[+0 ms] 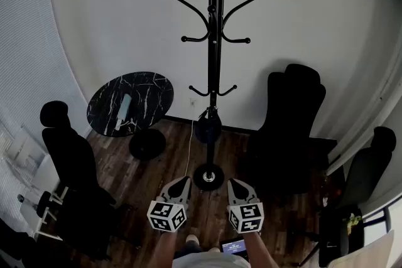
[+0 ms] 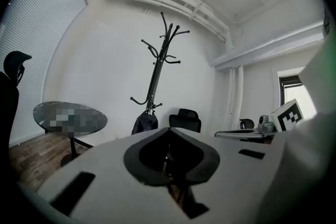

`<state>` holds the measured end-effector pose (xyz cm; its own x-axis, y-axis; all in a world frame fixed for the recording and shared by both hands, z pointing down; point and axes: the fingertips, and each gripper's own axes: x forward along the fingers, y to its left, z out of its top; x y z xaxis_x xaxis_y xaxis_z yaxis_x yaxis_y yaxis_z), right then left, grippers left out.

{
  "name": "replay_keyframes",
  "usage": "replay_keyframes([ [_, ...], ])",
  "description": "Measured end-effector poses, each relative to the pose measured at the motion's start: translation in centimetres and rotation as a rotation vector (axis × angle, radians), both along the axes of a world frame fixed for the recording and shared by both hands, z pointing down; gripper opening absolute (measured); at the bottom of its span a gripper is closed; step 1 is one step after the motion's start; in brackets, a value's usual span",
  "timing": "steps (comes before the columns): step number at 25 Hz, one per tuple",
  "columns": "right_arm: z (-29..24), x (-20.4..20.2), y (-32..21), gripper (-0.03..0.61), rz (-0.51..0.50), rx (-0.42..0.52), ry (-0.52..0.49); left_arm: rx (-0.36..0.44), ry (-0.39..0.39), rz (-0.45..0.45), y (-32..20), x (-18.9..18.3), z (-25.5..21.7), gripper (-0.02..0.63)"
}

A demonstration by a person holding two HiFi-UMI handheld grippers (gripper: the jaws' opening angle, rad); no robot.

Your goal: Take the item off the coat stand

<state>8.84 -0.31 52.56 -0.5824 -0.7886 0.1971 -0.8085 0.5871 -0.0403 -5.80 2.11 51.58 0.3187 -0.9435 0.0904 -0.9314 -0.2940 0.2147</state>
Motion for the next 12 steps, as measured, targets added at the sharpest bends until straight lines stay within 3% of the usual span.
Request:
replay_keyframes([
  [12, 0.6, 0.7, 0.6, 0.011, 0.011, -0.024, -0.034, -0.031, -0.028, -0.019, 1.0, -0.6, 1.3, 0.020],
])
